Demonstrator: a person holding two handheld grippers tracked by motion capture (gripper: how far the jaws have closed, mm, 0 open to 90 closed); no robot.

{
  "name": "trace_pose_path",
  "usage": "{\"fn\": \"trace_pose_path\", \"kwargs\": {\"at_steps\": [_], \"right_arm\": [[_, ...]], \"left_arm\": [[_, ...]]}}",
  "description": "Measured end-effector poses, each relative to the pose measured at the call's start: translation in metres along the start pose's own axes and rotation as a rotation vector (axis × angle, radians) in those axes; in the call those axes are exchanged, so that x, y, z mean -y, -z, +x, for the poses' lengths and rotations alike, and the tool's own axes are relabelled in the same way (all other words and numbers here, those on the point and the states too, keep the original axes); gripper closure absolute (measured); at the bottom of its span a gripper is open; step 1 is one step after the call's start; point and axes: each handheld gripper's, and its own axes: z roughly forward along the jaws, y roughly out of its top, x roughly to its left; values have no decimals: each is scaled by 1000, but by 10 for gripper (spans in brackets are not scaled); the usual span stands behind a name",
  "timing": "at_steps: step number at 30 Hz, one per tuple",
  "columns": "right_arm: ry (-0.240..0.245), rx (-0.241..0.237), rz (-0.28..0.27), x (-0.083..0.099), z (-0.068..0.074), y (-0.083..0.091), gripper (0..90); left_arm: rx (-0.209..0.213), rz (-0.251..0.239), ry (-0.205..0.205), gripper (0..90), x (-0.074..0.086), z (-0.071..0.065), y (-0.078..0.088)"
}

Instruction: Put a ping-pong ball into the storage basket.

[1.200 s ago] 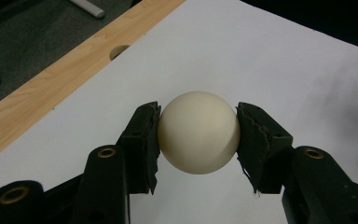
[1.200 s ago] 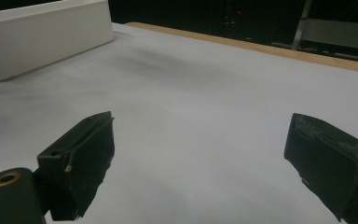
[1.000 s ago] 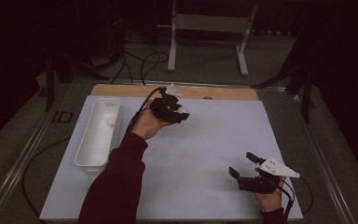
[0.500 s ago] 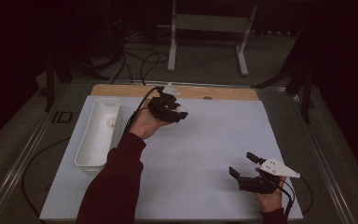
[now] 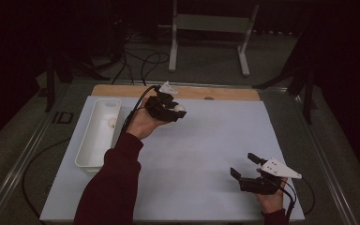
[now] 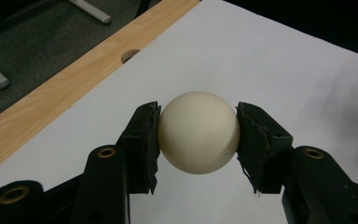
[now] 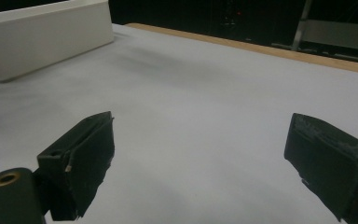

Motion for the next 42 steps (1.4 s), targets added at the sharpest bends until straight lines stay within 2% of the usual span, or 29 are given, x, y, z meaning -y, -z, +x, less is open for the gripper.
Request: {"fn": "trace_pose_path", "kwargs": {"at_steps": [42], "right_arm": [[3,-3,2,0,0,-1,81]], "left_arm": [[-23,-13,-10,516,0,9,23]]}}
